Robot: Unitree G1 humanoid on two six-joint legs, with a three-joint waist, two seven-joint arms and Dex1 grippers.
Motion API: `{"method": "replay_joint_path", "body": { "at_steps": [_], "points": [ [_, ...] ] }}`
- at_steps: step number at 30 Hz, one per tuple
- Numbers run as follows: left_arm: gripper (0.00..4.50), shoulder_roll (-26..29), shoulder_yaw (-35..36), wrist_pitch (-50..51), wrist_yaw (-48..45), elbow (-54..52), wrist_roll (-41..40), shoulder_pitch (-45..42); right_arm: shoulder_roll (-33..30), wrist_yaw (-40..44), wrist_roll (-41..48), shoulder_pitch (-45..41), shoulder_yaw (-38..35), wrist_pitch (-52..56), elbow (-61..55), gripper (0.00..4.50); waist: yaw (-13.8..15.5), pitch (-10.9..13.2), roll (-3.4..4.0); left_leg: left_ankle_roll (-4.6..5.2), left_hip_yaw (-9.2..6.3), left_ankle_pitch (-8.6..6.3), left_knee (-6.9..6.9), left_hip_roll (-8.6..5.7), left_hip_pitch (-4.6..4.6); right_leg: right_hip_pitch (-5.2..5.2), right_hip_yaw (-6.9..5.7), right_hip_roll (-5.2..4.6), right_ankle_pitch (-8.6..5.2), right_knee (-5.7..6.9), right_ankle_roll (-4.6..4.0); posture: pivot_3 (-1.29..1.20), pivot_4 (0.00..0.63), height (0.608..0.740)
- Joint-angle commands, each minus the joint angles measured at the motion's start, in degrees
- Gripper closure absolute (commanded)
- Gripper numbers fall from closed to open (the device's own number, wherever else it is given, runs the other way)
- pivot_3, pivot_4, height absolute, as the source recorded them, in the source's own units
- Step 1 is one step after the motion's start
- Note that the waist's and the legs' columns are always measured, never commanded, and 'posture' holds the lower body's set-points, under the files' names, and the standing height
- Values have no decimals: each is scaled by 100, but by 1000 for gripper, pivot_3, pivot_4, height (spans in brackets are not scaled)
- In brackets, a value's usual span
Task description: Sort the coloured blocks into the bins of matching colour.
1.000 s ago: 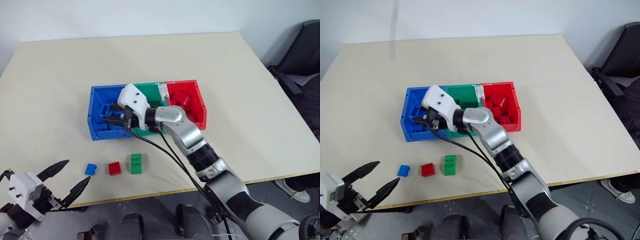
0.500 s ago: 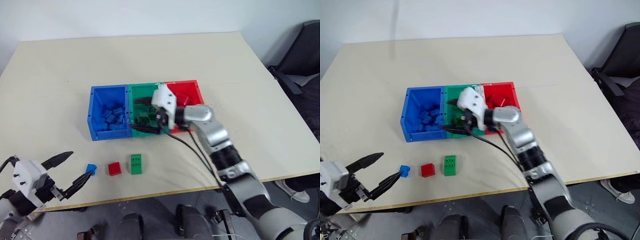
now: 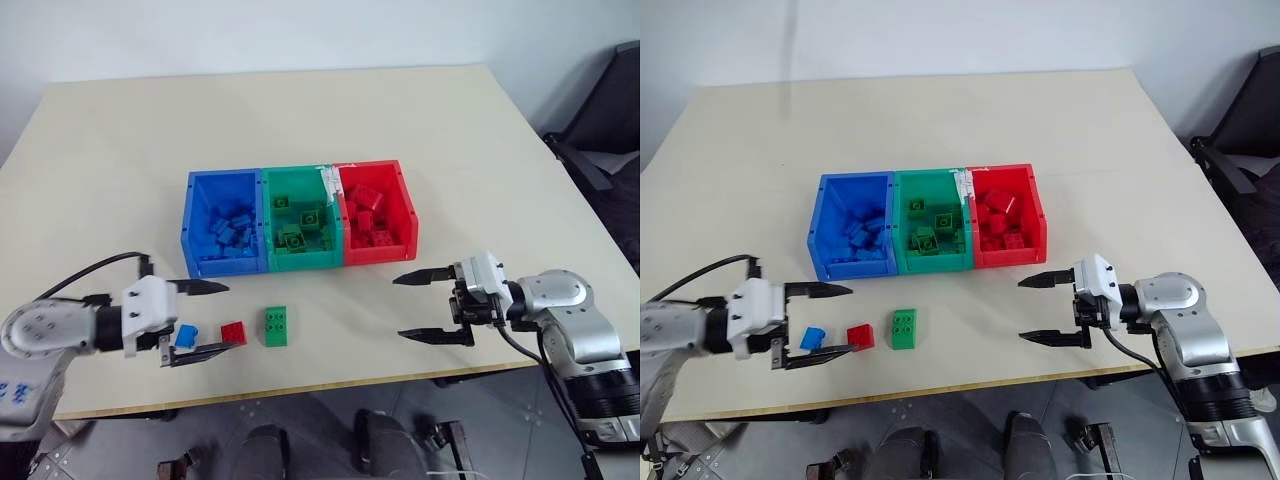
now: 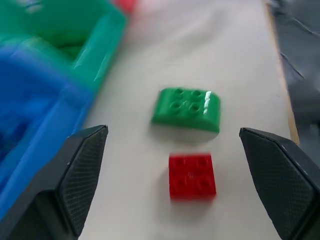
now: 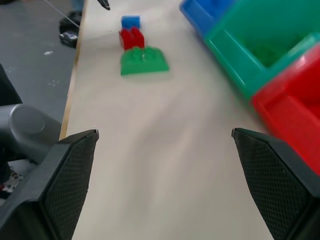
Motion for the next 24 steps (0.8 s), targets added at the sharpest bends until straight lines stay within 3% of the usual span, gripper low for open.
{"method": "replay_joint_path", "body": {
  "at_steps": [1, 5, 10, 18, 24],
  "points": [
    [0, -74, -800, -459, -571, 590, 466, -942, -246, 51, 156, 236, -216, 82, -400, 39, -4, 0, 0, 0, 1, 0, 0, 0, 0, 0, 0, 0, 0, 1, 0, 0, 150, 740],
    [0, -391, -1686, -865, -1288, 1362, 886, -2191, -367, -107, 238, 572, -388, 204, -748, 39, 25, 0, 0, 1, 7, 0, 7, -1, -4, 0, 0, 1, 3, -2, 5, 0, 150, 740],
    [0, -726, -2336, -1563, -1966, 2290, 1290, -3133, -373, -322, 294, 831, -512, 347, -1065, 39, 114, 0, 0, 3, 11, -1, 32, 0, -7, 3, 0, 2, 4, 2, 8, 0, 150, 740],
    [0, -1072, -3034, -2708, -2338, 3383, 1728, -3867, -400, -442, 324, 829, -476, 484, -1216, 39, 191, 0, 0, 18, 8, -9, 69, 0, -16, 15, 1, 2, 11, 3, 21, 0, 150, 740],
    [0, -1403, -3277, -2894, -2326, 3632, 1723, -4066, -352, -486, 317, 801, -387, 497, -1253, 39, 248, 0, 0, 25, 8, -13, 78, -1, -18, 20, 2, 2, 15, 1, 27, 0, 150, 740]
  ]
}}
